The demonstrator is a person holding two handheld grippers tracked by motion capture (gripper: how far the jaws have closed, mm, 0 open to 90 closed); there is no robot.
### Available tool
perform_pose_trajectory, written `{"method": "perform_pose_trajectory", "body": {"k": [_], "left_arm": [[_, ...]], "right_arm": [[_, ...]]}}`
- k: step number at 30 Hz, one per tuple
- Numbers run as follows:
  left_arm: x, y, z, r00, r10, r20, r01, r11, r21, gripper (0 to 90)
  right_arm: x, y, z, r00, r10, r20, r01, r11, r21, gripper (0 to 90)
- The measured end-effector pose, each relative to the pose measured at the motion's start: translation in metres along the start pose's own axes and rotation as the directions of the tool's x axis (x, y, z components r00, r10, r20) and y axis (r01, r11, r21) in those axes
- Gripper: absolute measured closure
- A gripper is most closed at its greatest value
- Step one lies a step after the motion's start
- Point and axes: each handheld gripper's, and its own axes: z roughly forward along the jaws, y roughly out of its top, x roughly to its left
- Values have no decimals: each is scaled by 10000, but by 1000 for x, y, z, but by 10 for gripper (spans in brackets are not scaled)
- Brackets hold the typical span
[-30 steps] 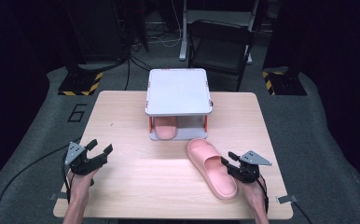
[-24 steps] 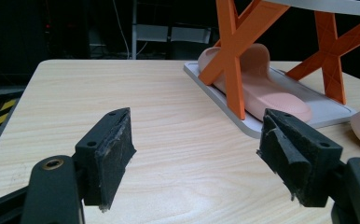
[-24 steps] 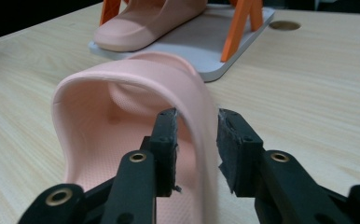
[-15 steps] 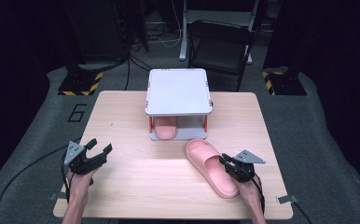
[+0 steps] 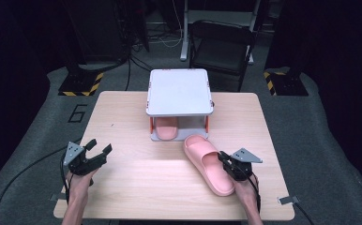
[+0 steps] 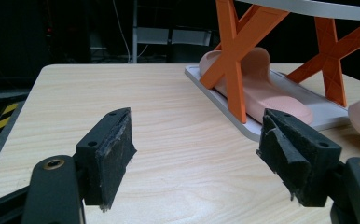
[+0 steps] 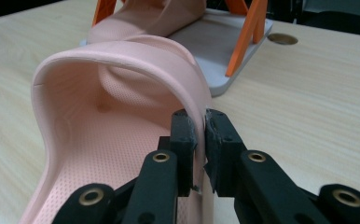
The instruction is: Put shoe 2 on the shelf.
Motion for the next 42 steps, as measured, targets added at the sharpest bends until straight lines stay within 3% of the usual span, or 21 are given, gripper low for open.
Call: {"method": "perform_pose_trajectory", "body": {"k": [3,14,17,20,24,27,31,35,38,39,42], "left_arm": [[1,0,0,10000,-55,17,55,10000,26,258],[4,0,-2,10000,-69,1,69,10000,-6,258],[6,0,-3,9999,-110,-35,110,9999,-13,258],[6,-1,-4,9999,-142,-55,142,9999,10,258],[7,-1,-3,9999,-146,-45,146,9999,-2,258],[8,-1,-4,9999,-152,-79,152,9999,12,258],[8,-1,-4,9998,-197,-88,196,9998,-34,259],[9,-1,-5,9997,-207,-132,206,9998,-60,259],[10,-1,-6,9997,-204,-155,204,9998,-48,259],[9,-1,-6,9997,-194,-145,193,9998,-77,259],[9,0,-6,9997,-190,-119,189,9998,-93,260]], "right_arm": [[2,8,9,9991,336,268,-337,9994,33,821],[-2,37,53,9870,657,1464,-687,9975,149,817],[-2,41,67,9870,936,1304,-955,9954,86,816],[1,43,77,9865,853,1399,-897,9956,253,815],[4,44,92,9783,1300,1612,-1359,9904,262,814],[5,45,99,9764,1345,1690,-1405,9898,243,813],[5,50,109,9677,1618,1932,-1684,9856,178,803],[4,51,112,9695,1718,1748,-1772,9841,154,766],[0,49,103,9734,1899,1281,-1906,9816,-68,578],[-2,48,101,9759,1871,1120,-1871,9823,-109,557],[-1,42,81,9896,1342,516,-1338,9909,-115,406]]}}
